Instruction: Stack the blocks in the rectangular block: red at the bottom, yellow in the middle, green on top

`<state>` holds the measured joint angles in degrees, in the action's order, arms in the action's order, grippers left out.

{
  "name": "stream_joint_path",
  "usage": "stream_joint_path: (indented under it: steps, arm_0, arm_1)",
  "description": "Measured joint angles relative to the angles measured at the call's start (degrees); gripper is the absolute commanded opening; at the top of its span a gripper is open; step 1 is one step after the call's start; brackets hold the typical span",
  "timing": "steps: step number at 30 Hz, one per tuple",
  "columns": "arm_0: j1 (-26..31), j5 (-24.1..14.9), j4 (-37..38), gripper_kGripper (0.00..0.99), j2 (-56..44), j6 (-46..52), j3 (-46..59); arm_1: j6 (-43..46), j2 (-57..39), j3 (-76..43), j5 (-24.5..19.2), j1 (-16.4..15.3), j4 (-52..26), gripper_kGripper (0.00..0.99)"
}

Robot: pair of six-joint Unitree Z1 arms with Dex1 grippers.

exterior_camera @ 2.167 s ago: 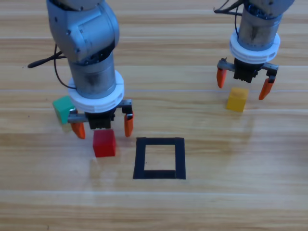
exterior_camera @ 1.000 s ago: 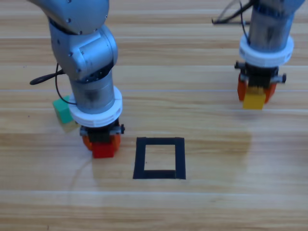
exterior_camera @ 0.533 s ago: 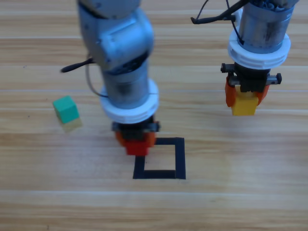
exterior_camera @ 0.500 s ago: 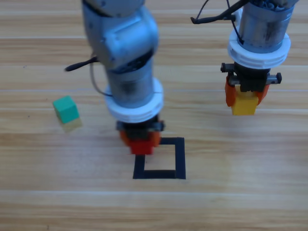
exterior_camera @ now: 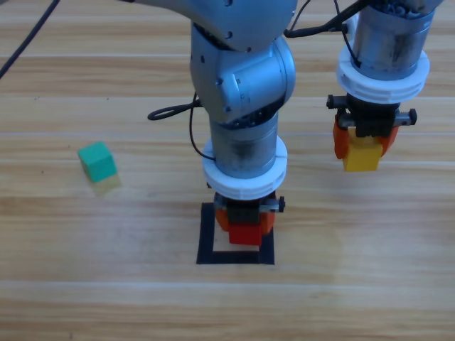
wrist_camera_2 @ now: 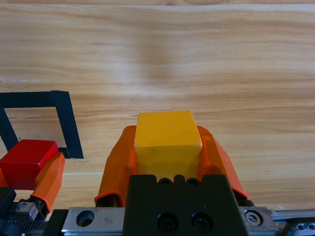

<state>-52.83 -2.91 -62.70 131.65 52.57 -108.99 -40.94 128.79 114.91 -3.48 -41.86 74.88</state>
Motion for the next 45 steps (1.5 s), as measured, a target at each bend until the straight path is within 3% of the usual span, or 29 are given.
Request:
stream_joint_path:
  steps: [45]
  arm_0:
    - [0.82,-1.04,-0.24,0.038,1.08,2.76,0.55]
  arm_1:
    - [0.04,0.0,-2.15,-0.17,0.0,-2.41,0.0]
